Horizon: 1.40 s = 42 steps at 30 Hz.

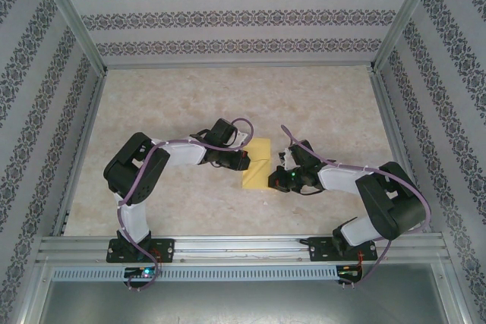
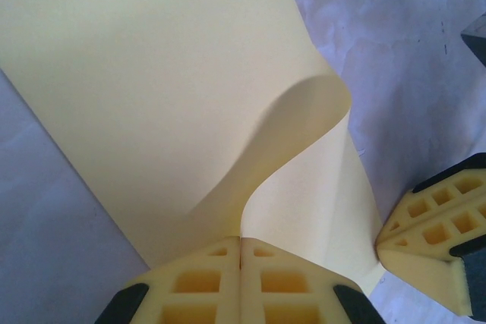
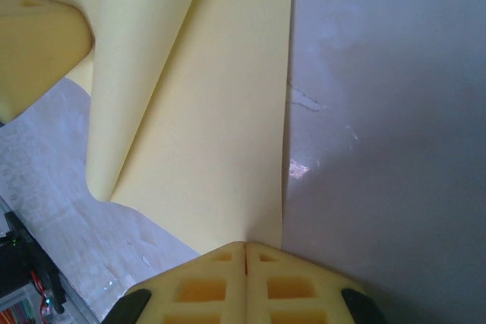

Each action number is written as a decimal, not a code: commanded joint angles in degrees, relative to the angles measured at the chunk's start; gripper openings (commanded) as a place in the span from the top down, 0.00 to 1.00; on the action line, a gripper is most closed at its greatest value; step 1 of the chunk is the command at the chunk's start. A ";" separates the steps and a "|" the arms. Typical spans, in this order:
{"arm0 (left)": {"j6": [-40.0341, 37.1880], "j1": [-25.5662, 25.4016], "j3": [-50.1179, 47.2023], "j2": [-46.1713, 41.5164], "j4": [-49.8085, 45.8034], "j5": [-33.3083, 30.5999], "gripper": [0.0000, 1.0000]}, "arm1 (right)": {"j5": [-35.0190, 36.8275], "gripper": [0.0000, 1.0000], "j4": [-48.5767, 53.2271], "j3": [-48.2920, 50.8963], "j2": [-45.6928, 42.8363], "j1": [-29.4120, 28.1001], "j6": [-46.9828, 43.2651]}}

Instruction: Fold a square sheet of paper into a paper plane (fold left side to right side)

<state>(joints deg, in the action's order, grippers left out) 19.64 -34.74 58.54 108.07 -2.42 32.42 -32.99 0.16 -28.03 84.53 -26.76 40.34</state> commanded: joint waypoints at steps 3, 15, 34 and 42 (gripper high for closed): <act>-1.55 0.90 1.39 0.89 -1.15 -1.02 1.00 | 3.90 1.00 3.35 0.96 1.78 -0.66 -1.21; -2.41 0.98 2.24 1.19 -2.27 -1.72 1.00 | 4.08 1.00 3.40 0.91 1.87 -0.72 -1.24; -2.32 0.99 1.15 2.74 -1.38 -1.58 1.00 | 2.35 1.00 2.64 0.03 0.40 -0.67 -0.75; -2.35 0.99 1.12 2.87 -1.65 -1.64 1.00 | -0.05 0.89 2.78 -0.13 -6.85 0.98 0.85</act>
<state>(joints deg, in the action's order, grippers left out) 18.17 -34.68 59.66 109.47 -3.40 31.27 -32.62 1.93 -28.01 80.97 -26.59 40.62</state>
